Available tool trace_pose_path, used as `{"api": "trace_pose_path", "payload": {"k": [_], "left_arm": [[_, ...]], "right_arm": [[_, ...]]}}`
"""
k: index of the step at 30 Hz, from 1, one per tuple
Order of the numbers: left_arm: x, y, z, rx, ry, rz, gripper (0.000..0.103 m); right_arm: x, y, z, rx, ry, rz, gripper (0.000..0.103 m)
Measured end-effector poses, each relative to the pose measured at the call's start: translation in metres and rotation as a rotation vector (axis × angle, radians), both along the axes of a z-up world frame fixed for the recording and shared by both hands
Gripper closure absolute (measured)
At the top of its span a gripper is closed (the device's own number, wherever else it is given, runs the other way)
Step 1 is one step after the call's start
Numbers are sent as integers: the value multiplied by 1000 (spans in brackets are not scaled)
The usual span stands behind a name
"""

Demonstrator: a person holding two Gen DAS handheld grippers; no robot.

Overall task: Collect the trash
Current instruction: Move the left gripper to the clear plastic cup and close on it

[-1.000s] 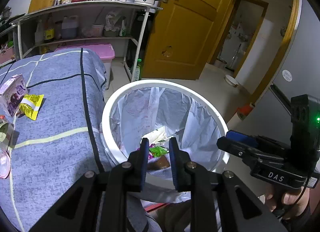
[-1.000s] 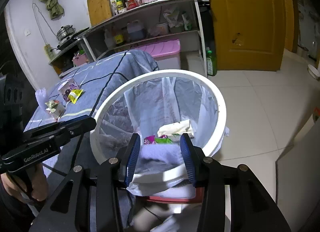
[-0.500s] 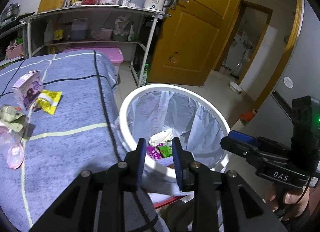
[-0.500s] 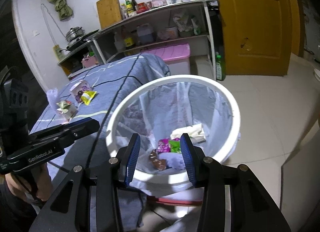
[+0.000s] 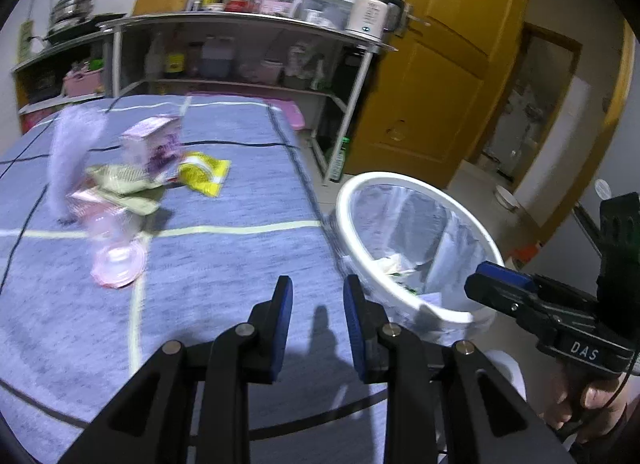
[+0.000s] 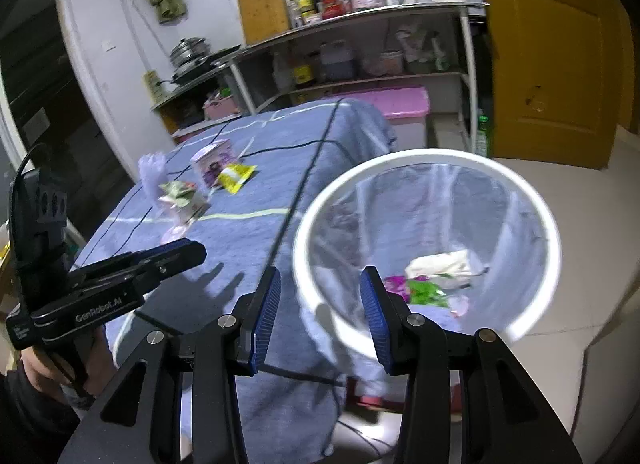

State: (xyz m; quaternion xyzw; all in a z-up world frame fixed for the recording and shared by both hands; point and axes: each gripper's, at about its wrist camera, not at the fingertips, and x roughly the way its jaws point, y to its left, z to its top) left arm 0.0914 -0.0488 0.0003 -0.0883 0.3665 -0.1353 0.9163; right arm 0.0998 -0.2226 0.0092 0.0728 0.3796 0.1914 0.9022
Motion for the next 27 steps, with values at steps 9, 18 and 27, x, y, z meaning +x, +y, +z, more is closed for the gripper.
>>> {"api": "trace_pose_path", "payload": {"k": [9, 18, 27], "left_arm": [[-10, 45, -11, 4, 15, 117, 75], [-2, 84, -15, 12, 12, 245, 55], [23, 98, -22, 29, 29, 283, 55]], "right_arm": [[-1, 40, -4, -6, 11, 94, 60], [7, 64, -2, -17, 6, 146, 60], [21, 78, -3, -26, 11, 170, 60]]}}
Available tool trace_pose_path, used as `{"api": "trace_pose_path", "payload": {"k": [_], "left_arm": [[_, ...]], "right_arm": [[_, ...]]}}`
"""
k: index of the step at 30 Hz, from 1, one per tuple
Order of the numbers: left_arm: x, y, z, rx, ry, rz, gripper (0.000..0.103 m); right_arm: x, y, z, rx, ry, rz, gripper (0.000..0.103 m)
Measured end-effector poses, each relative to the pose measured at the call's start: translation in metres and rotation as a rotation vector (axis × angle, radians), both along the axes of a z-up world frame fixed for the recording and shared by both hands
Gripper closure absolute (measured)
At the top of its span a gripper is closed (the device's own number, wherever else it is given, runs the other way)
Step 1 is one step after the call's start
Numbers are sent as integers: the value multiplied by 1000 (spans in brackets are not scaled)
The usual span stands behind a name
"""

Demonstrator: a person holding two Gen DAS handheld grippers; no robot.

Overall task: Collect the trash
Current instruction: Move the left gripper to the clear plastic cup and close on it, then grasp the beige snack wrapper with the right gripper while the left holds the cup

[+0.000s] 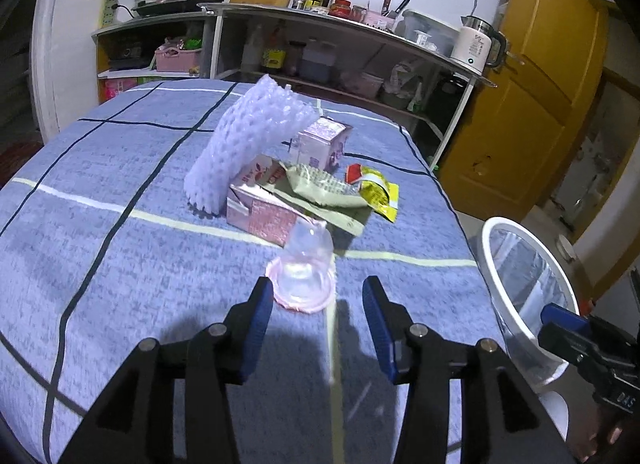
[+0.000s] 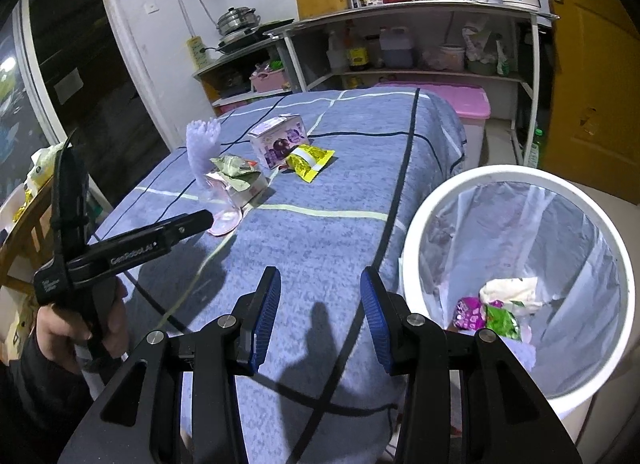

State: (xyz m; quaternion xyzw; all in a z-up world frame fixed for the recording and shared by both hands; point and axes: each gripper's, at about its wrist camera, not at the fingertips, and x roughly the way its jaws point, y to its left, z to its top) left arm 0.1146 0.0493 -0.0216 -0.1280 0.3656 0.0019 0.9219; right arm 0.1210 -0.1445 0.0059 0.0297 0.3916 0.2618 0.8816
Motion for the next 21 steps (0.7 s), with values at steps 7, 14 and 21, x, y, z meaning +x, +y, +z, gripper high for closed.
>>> {"api": "trace_pose_path", "payload": {"k": [7, 14, 21], "left_arm": [[16, 4, -8, 9, 28, 11, 55], [25, 4, -12, -4, 42, -5, 71], [16, 9, -8, -18, 18, -11, 71]], "right_arm": [[14, 8, 2, -2, -2, 11, 60], [32, 22, 3, -6, -5, 34, 60], [52, 48, 3, -7, -9, 90, 60]]}}
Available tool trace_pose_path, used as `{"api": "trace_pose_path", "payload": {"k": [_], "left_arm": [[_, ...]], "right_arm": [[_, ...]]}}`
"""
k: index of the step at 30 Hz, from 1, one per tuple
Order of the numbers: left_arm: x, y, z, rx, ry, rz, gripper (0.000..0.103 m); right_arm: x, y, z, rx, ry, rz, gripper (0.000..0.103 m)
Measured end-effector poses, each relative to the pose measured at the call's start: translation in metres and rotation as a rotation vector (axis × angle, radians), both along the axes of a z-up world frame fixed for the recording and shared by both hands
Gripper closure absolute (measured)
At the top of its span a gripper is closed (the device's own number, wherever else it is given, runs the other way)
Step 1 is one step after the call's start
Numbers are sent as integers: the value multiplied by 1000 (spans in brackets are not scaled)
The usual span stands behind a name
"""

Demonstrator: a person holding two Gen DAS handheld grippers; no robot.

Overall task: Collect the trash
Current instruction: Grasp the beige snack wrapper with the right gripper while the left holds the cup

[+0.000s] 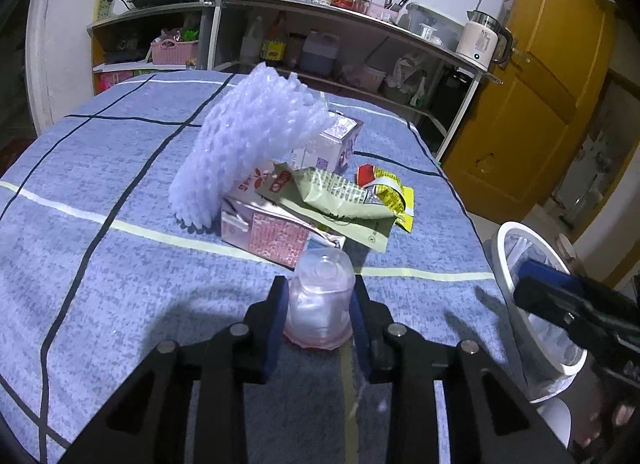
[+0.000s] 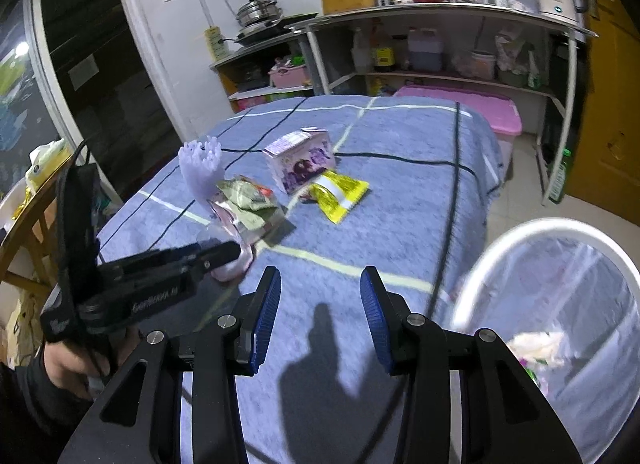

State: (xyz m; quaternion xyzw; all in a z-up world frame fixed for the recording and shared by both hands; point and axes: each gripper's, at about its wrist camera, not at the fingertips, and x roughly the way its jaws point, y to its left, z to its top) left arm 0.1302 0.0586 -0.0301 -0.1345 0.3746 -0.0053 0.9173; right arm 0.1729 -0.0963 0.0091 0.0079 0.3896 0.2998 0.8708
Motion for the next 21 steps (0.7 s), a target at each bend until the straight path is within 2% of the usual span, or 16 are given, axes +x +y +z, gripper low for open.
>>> {"api": "trace_pose_path", "payload": {"k": [12, 21], "left_arm": [[-17, 16, -3, -33, 2, -5, 71], [-22, 17, -5, -46, -5, -25, 71]], "right_arm": [[43, 69, -7, -17, 10, 126, 60], [37, 85, -8, 4, 28, 171, 60]]}}
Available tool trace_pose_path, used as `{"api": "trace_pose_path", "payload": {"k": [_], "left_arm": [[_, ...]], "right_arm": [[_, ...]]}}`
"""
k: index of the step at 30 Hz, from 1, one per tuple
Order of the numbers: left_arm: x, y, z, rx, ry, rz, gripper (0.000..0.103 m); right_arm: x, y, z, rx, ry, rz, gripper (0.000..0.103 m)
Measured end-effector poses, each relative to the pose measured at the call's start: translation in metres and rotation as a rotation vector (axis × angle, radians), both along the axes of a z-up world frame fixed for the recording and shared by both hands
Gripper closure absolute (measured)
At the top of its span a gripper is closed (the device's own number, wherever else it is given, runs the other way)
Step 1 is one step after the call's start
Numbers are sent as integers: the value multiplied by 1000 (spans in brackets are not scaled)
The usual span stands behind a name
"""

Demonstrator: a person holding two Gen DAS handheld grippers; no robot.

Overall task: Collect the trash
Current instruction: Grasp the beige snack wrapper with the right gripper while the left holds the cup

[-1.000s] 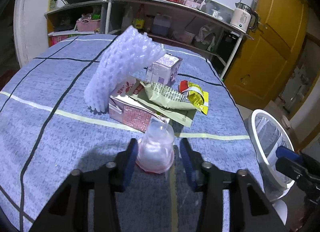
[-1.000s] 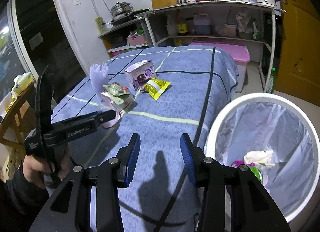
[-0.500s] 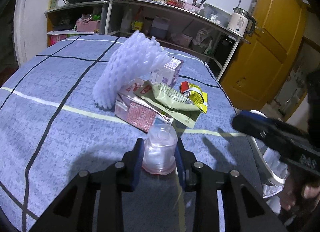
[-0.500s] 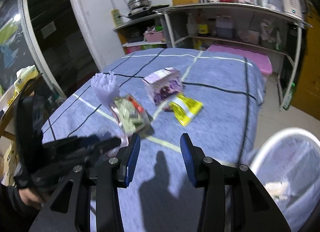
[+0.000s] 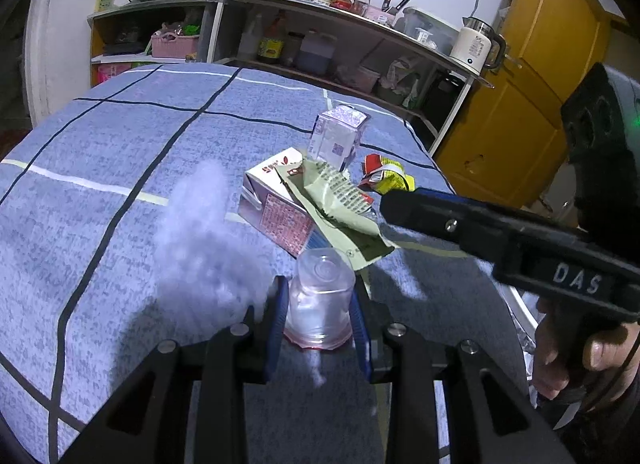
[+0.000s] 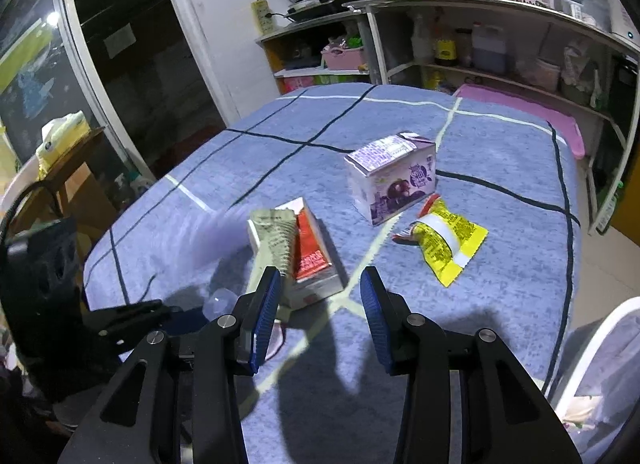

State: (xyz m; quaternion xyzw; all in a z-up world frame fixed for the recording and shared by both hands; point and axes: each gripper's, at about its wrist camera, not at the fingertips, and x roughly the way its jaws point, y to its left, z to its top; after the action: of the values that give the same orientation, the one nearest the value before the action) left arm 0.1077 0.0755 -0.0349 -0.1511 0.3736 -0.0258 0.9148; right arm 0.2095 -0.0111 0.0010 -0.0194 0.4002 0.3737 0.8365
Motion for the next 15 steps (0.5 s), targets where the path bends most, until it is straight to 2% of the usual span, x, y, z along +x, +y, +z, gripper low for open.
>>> {"api": "trace_pose_path", "payload": {"k": [7, 15], "left_arm": [[-11, -1, 0, -1, -1, -6, 71], [-23, 6, 0, -6, -1, 9, 71]], "right_arm": [[-5, 11, 1, 3, 7, 36, 60], [-8, 27, -6, -45, 10, 50, 61]]}}
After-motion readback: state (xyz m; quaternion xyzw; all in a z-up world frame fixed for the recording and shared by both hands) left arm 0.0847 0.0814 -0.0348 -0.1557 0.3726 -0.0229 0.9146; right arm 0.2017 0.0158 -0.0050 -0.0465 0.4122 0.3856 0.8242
